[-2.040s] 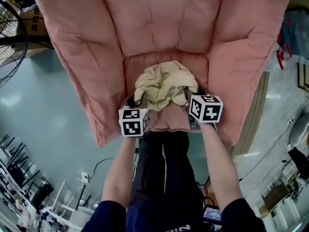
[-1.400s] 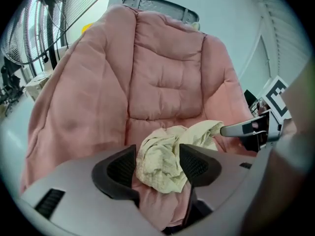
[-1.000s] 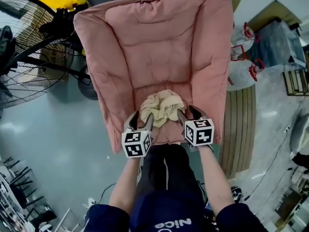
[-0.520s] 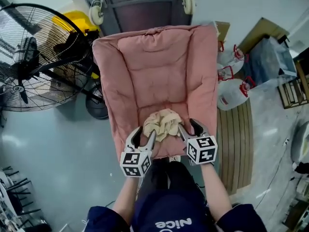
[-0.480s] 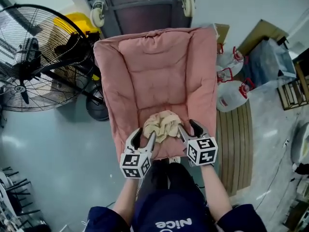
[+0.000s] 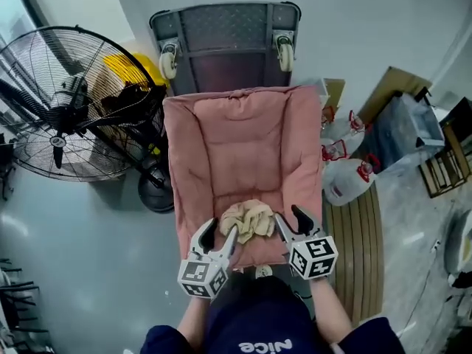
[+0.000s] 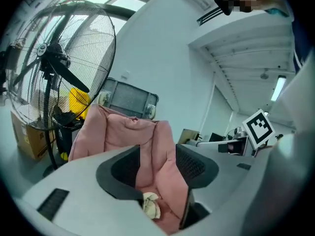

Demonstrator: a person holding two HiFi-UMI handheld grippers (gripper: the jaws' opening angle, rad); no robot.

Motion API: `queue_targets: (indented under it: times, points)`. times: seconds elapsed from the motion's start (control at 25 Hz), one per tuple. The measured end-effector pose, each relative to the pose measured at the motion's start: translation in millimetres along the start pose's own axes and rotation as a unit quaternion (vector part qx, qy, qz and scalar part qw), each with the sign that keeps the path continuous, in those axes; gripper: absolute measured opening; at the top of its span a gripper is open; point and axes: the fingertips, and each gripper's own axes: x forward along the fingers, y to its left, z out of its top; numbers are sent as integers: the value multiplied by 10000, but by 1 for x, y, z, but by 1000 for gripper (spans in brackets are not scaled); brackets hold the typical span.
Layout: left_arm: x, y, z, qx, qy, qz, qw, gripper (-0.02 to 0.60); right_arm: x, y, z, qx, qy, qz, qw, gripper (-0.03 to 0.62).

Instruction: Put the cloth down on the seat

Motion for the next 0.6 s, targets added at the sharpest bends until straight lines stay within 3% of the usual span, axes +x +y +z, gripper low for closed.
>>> queue_targets:
  times: [0.32,0.6]
  points:
    - [-25,-32,45,200,-505,-104,9985,233,-44,12,44,-104,-602,158,9980,218]
    - [-48,-54,70,632,-730,-138,9952,229,-81,19,74,-374,-1122,80,9929,218]
